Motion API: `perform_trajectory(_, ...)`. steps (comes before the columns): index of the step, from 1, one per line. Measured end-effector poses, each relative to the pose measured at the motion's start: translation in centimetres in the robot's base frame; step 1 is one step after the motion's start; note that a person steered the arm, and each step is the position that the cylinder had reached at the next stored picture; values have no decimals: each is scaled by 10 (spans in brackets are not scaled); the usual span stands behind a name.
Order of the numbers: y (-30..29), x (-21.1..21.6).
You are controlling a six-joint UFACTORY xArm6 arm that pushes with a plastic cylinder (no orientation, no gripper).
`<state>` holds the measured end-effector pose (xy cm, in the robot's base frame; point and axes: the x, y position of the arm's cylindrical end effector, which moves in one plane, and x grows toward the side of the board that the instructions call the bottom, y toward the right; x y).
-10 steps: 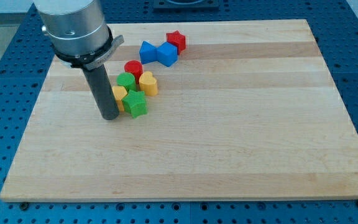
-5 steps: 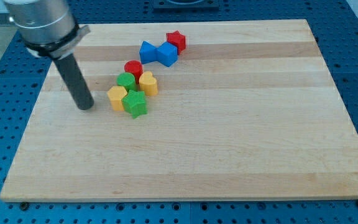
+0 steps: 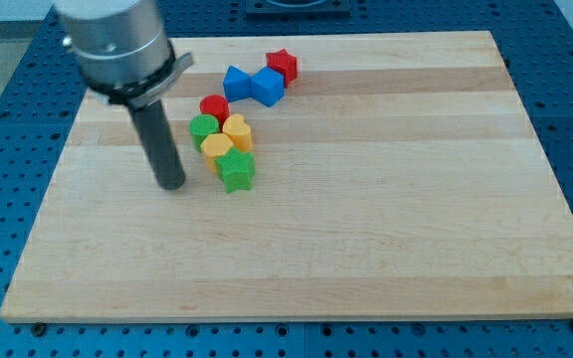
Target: Push the green star closer to the group of blocks
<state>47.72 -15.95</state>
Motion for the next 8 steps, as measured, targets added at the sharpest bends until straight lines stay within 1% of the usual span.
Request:
perform_trajectory(1, 6, 26)
perform_trajectory(2, 49, 21)
perform_trajectory(3, 76, 6)
perform_trajectory(5, 93, 2)
perform_trajectory(6, 94, -6)
perform_trajectory(8, 96, -10)
